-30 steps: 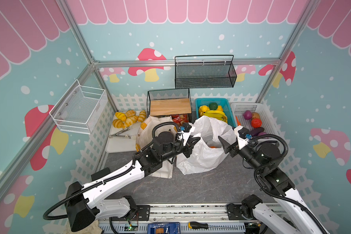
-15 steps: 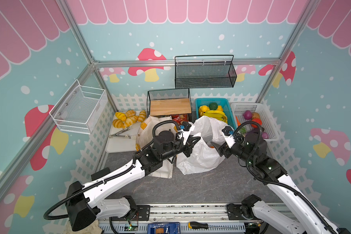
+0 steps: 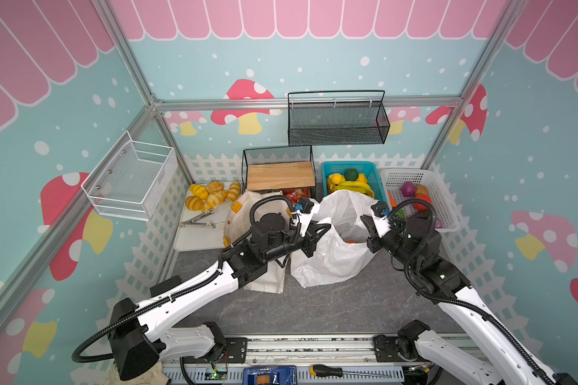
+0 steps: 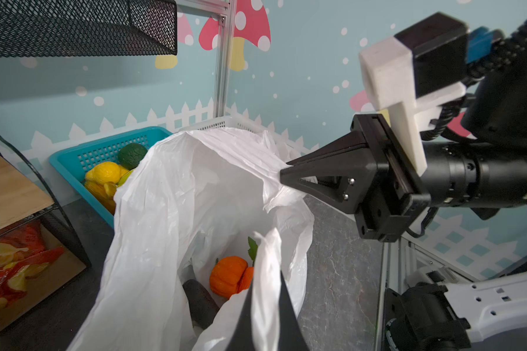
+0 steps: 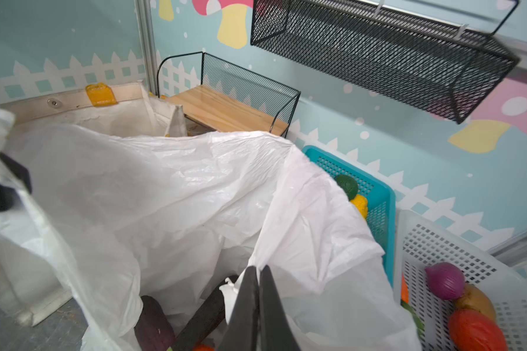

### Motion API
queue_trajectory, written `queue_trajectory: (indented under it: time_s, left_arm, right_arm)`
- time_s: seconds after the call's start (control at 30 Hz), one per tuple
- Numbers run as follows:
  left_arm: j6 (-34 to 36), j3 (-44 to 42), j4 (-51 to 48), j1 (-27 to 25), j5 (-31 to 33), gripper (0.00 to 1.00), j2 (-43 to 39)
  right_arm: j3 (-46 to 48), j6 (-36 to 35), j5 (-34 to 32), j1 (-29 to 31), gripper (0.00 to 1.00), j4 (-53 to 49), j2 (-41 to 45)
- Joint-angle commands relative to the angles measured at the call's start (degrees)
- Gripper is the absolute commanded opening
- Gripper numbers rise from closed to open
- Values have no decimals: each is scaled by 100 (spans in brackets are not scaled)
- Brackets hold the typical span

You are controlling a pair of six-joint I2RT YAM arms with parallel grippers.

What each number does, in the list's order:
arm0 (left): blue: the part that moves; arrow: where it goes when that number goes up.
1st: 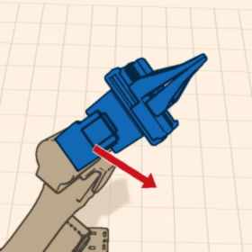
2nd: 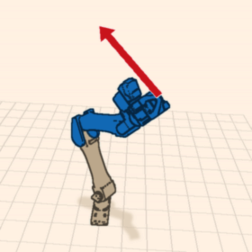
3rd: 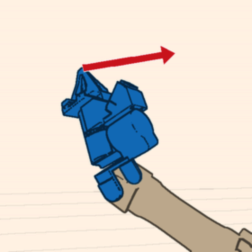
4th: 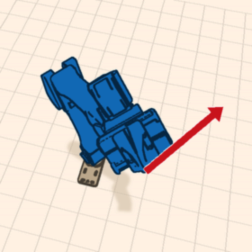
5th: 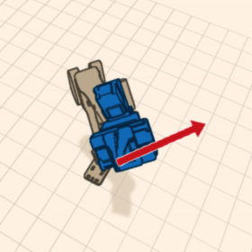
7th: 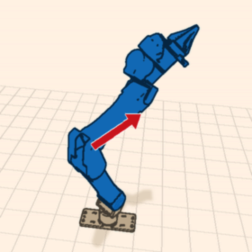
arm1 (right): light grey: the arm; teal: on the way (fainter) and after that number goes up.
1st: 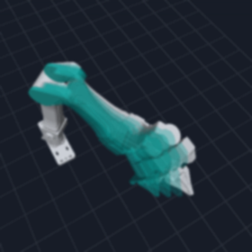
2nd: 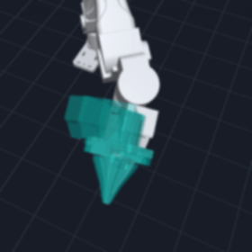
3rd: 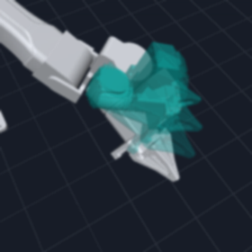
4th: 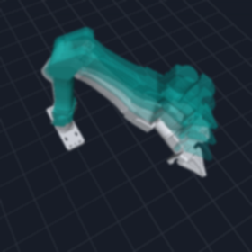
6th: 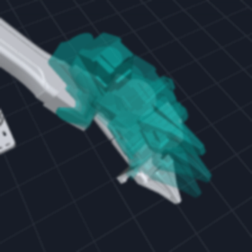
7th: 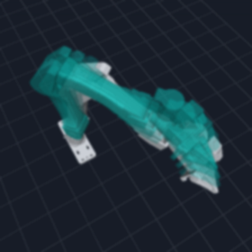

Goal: Place the mixed food into the grocery bags and tie them

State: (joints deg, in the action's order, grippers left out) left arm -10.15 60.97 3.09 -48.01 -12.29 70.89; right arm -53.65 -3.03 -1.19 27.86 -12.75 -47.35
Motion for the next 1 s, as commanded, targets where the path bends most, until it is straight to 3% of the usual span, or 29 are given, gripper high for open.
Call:
queue_trajectory:
  time_s: [0.0,0.23,0.43,0.83,0.97]
  left_arm:
    - [-598,266,734,224,-407,0,103]
    - [-676,483,1324,549,-837,0,387]
    - [-1203,672,1289,1010,-1408,0,561]
    - [-903,904,781,1030,-1671,8,1126]
    - [-791,922,829,1063,-1640,15,1116]
  right_arm:
    - [-643,233,-623,14,0,340,320]
    - [-1089,323,-1933,11,0,282,804]
    - [-1094,390,-2156,18,0,153,1046]
    - [-643,297,-2843,1,0,127,454]
    - [-666,317,-2547,-190,0,337,114]
